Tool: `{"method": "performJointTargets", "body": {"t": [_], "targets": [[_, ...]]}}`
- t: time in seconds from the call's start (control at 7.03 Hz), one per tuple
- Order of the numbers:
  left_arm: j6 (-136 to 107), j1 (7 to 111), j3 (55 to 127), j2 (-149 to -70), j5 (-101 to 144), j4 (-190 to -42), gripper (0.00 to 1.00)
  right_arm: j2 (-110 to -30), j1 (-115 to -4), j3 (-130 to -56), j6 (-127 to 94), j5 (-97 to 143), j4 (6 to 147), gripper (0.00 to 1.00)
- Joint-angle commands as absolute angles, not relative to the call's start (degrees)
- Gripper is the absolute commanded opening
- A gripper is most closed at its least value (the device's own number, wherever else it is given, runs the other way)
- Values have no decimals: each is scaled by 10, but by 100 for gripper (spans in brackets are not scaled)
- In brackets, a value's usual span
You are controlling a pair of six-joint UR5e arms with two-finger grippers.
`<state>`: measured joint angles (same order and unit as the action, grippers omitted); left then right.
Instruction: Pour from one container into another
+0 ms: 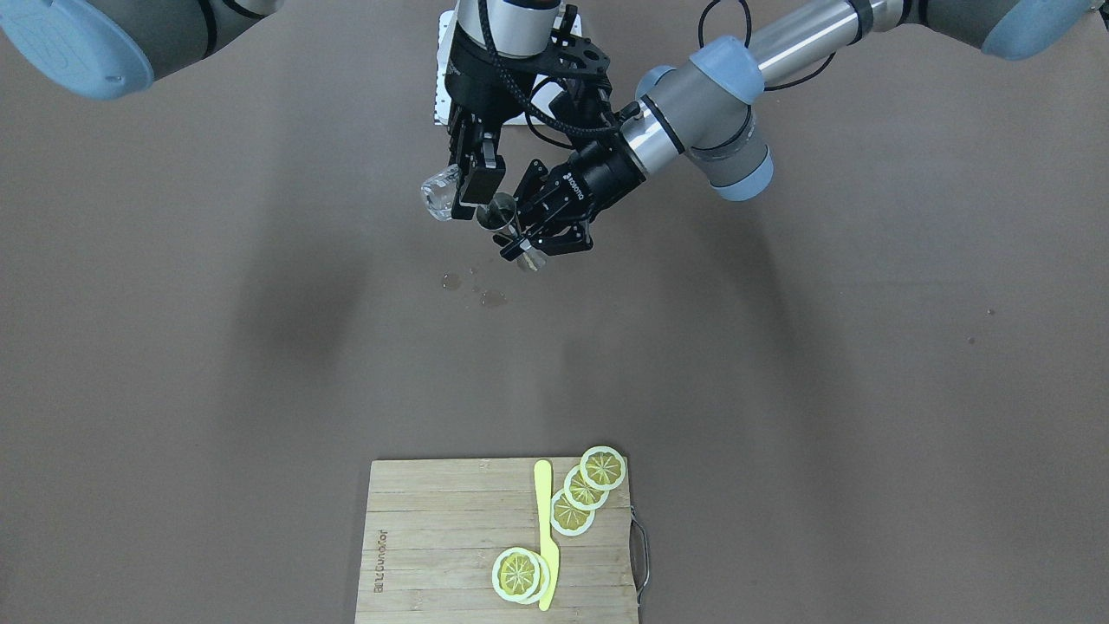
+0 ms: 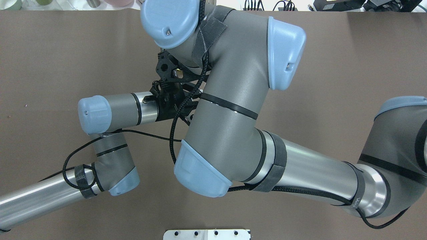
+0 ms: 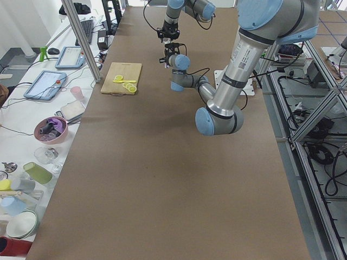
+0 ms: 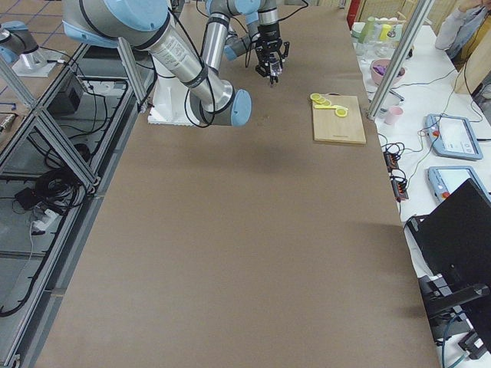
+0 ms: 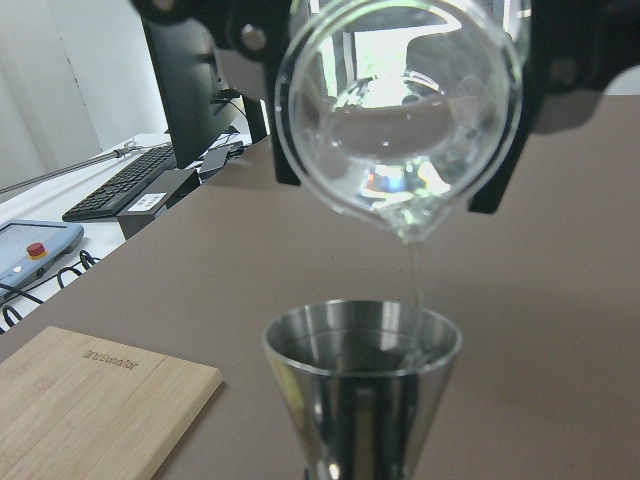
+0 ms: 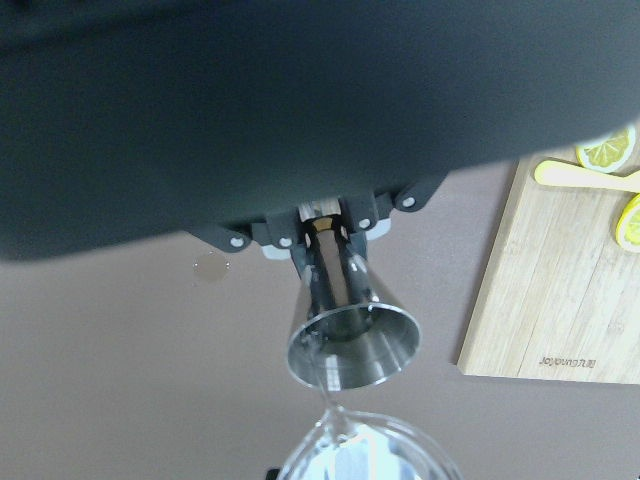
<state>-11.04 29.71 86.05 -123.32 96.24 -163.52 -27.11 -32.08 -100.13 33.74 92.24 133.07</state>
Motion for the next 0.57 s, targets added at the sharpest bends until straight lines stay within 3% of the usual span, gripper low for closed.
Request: {"method": "performJointTargets", "body": {"t": [0.0, 0.43], "targets": [[-111, 297, 860, -1234, 962, -1636, 0, -271, -322, -1001, 337, 921, 1329, 0], [-111, 296, 860, -1233, 962, -1634, 0, -271, -322, -1001, 337, 926, 1324, 0]]}}
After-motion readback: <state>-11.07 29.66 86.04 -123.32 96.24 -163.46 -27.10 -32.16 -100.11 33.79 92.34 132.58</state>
